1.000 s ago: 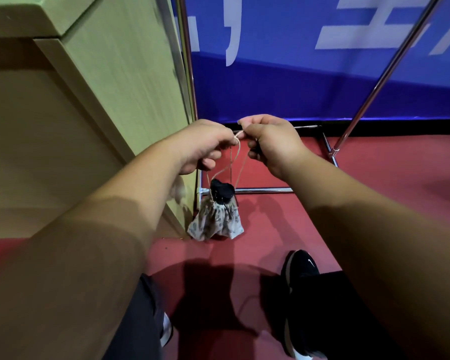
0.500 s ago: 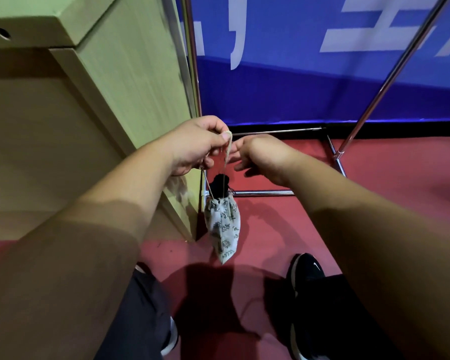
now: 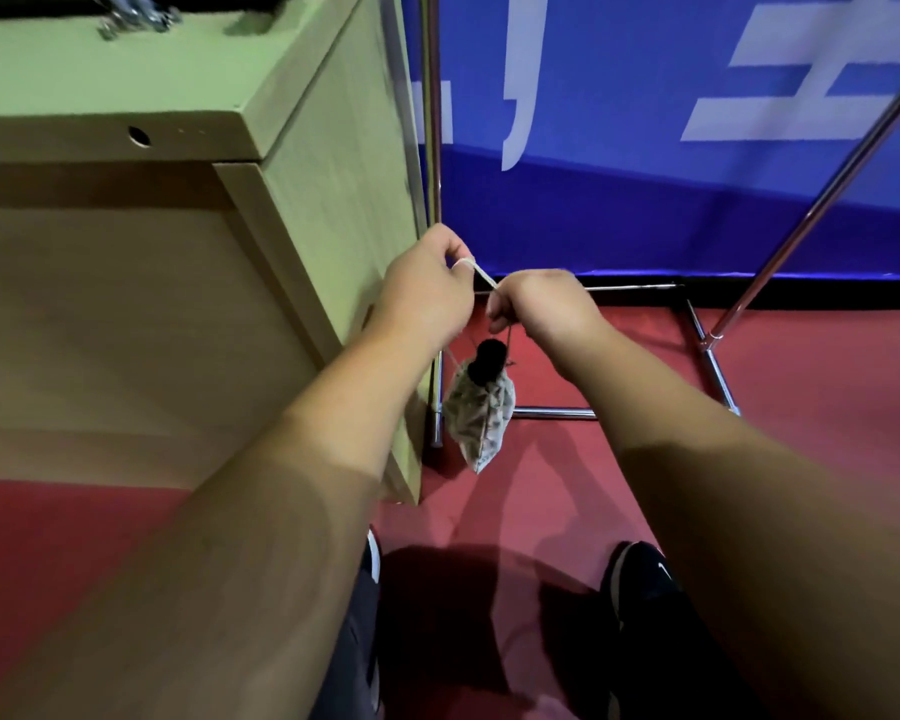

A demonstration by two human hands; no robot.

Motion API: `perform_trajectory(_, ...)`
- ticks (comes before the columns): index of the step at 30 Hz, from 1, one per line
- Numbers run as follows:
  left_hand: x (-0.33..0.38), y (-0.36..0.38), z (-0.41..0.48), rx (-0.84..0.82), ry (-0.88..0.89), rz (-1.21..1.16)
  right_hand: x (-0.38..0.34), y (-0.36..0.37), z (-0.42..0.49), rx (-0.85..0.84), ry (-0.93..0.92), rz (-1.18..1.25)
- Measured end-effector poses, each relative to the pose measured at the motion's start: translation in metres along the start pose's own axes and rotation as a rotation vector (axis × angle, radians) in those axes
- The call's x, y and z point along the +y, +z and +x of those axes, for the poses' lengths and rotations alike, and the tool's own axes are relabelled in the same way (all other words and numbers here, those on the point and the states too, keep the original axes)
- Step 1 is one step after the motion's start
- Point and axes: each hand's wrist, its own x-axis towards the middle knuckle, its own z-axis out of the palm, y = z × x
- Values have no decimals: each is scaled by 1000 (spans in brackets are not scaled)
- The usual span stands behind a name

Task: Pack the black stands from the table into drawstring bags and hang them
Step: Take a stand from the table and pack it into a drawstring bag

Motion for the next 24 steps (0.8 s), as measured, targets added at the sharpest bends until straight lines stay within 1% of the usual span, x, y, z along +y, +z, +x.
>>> perform_trajectory(3, 5, -3, -2, 63, 43, 125, -4, -4, -3, 70, -31, 134)
perform_trajectory(7, 17, -9, -5, 114, -40, 96, -10, -5, -13, 0, -152, 370)
perform_trajectory(9, 23, -13, -6, 124, -90, -12, -20, -6, -18, 18, -177, 394)
perform_trajectory(12, 37, -27, -14, 74, -128, -273, -38, -17, -36, 53, -229, 460)
perform_trajectory(14, 48, -34, -20, 18, -127, -405, -53, -26, -52, 83, -242, 434)
perform_trajectory(15, 53, -37, -23, -3, -126, -458, -61, -31, -58, 107, -208, 394)
perform_trajectory(17, 66, -44, -28, -22, -121, -521, -82, -42, -68, 126, -78, 274)
perform_trajectory(18, 73, -48, -30, -36, -107, -533, -91, -48, -74, 106, -52, 237)
perform_trajectory(21, 99, -65, -34, -81, -66, -563, -108, -66, -91, 50, -105, 332)
perform_trajectory(24, 127, -85, -31, -114, -49, -583, -122, -79, -107, -32, -230, 473)
